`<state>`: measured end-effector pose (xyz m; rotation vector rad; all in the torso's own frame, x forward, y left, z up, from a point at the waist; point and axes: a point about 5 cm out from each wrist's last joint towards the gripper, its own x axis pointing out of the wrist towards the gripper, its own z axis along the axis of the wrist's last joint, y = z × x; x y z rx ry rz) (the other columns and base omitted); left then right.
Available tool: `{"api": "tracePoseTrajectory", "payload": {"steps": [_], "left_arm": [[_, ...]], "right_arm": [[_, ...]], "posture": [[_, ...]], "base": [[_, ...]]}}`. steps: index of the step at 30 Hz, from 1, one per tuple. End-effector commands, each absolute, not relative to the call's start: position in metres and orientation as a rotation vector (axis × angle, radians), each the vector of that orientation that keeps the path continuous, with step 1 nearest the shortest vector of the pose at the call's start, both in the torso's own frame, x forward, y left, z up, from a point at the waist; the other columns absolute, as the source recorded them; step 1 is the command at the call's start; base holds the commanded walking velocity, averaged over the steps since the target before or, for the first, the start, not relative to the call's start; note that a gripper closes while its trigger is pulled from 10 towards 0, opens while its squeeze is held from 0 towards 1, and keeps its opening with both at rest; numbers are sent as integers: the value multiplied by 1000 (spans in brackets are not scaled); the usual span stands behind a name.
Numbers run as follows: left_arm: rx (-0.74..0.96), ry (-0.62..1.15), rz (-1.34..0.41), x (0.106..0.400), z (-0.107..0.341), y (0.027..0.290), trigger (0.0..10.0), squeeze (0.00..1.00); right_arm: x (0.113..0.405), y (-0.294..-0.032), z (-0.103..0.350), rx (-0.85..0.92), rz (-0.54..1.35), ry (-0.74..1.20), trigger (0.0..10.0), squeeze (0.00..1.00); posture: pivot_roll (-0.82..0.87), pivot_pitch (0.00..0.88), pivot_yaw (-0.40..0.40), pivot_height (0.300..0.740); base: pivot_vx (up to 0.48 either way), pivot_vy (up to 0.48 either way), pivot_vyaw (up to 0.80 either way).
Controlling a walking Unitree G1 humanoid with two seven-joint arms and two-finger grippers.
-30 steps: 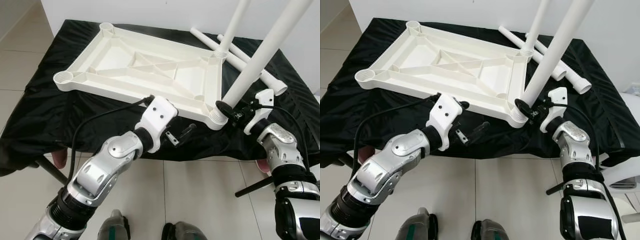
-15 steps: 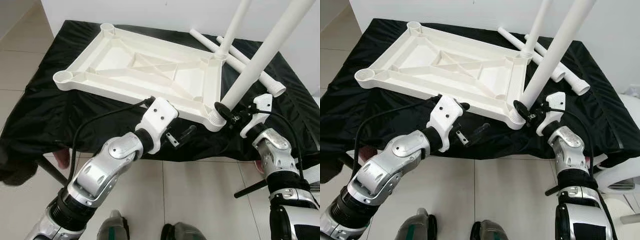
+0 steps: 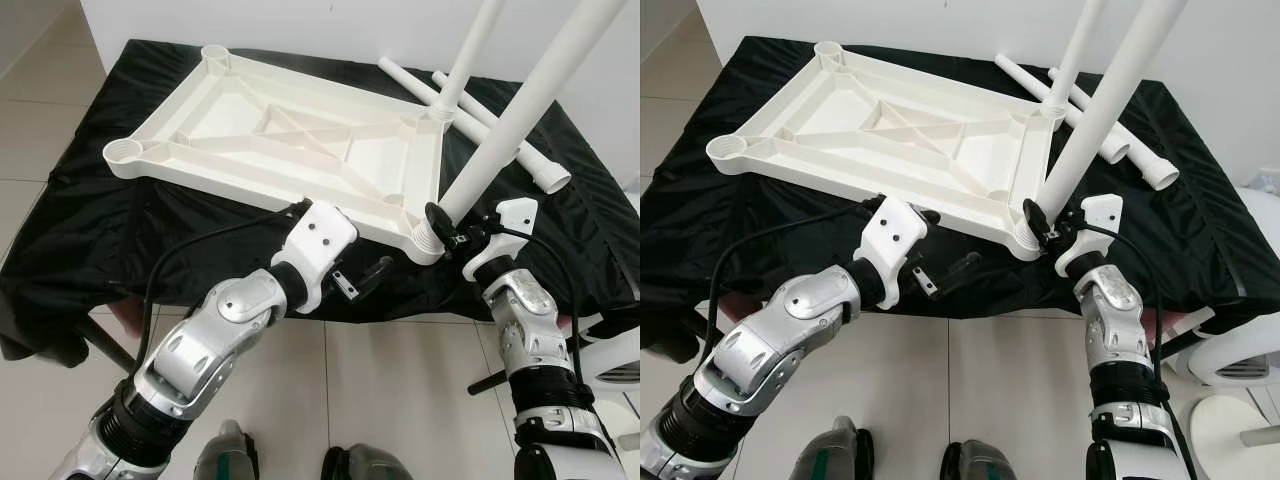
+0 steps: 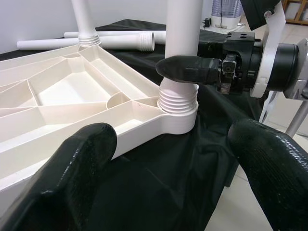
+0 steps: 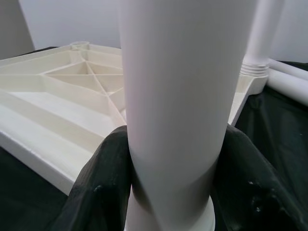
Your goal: Building children table
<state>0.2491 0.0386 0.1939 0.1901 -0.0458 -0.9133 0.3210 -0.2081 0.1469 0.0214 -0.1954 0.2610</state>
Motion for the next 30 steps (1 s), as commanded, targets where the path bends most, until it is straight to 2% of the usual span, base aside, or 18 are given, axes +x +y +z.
{"api": "tracePoseTrajectory", "payload": {"steps": [1, 9, 14, 21, 30], "left_arm": [[186, -31, -1048, 240, 191, 32, 10000, 0], [185, -30, -1053, 238, 191, 32, 10000, 0], [185, -29, -1052, 238, 191, 32, 10000, 0], [187, -27, -1051, 238, 190, 33, 10000, 0], [191, -26, -1048, 238, 191, 34, 10000, 0]], "right_arm": [[318, -206, 146, 44, 221, -201, 10000, 0], [314, -192, 146, 89, 122, -214, 10000, 0], [310, -179, 143, 108, -72, -200, 10000, 0], [306, -172, 144, 112, -206, -205, 10000, 0], [301, -164, 145, 113, -255, -192, 10000, 0]], "posture": [[50, 63, -82, 740], [51, 62, -84, 740], [61, 59, -87, 740], [66, 56, -87, 740], [72, 55, -89, 740]], "base": [[0, 0, 0], [0, 0, 0], [0, 0, 0], [0, 0, 0], [0, 0, 0]]}}
